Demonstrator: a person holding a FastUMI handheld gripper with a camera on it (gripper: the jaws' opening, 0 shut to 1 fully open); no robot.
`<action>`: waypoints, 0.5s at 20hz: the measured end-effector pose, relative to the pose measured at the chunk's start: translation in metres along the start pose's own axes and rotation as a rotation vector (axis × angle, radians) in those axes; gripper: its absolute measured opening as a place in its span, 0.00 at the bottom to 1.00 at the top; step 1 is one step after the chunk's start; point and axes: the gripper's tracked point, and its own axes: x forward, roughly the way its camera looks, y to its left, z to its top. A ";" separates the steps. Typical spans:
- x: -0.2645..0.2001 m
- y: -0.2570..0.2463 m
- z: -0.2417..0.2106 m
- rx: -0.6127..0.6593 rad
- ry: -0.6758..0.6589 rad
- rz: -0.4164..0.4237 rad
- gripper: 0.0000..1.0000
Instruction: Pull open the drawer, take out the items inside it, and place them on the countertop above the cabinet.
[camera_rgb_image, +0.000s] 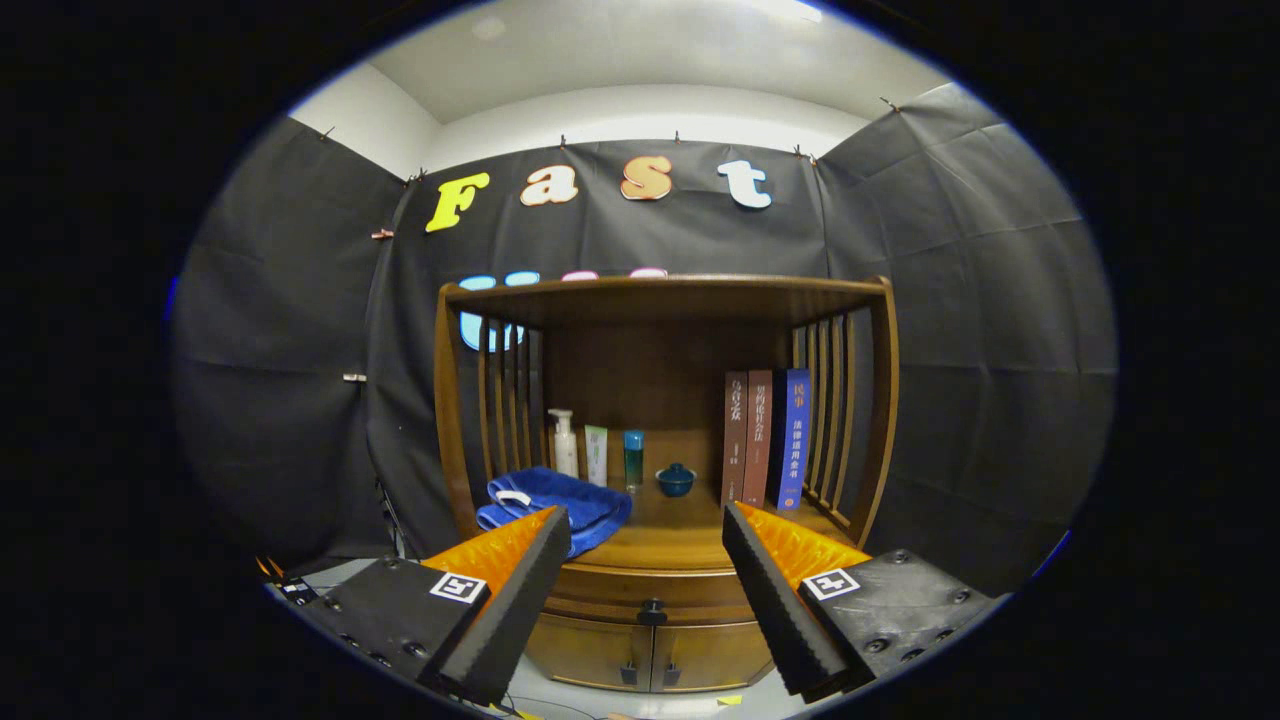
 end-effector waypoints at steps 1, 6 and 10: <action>0.005 0.000 -0.010 0.005 0.016 0.001 0.99; 0.039 -0.001 -0.061 0.031 0.081 -0.005 0.99; 0.071 0.000 -0.114 0.029 0.156 -0.008 0.99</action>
